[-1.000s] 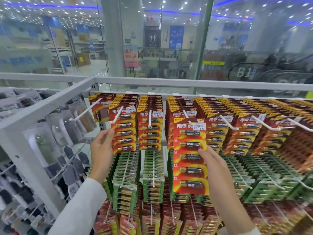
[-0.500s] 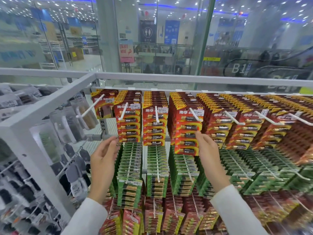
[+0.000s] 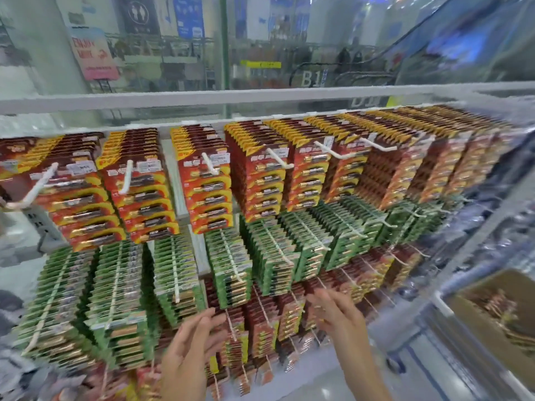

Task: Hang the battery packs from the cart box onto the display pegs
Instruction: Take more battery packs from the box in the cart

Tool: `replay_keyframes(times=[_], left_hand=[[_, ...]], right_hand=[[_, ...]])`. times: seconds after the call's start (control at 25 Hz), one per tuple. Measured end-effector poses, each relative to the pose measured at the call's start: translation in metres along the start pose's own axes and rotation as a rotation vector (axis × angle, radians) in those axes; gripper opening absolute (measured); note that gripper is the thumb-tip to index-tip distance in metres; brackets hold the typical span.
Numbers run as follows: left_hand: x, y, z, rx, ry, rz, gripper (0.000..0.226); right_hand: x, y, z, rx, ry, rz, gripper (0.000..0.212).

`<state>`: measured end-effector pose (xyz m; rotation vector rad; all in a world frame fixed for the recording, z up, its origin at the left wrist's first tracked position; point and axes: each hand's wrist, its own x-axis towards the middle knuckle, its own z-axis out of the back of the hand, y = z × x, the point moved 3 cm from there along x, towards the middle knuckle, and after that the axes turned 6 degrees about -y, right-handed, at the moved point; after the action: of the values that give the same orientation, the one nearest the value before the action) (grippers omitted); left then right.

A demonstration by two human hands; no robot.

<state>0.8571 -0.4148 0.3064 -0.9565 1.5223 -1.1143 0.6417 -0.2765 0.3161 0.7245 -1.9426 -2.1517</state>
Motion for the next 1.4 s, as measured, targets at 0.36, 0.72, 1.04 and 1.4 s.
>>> replay_keyframes(times=[0.36, 0.72, 1.04, 1.4], left_hand=[[-0.067, 0.1, -0.192, 0.117, 0.345, 0.321, 0.021], [-0.167, 0.167, -0.36, 0.334, 0.654, 0.36, 0.017], [-0.193, 0.214, -0.481, 0.456, 0.754, 0.39, 0.021], [-0.181, 0.257, -0.685, 0.524, 0.925, 0.301, 0.022]], right_hand=[[-0.005, -0.087, 0.231, 0.227, -0.507, -0.249, 0.015], [-0.014, -0.121, 0.417, 0.345, -0.801, -0.292, 0.012], [0.025, -0.146, 0.502, 0.426, -0.905, -0.384, 0.013], [0.169, -0.12, 0.587, 0.326, -0.926, -0.437, 0.012]])
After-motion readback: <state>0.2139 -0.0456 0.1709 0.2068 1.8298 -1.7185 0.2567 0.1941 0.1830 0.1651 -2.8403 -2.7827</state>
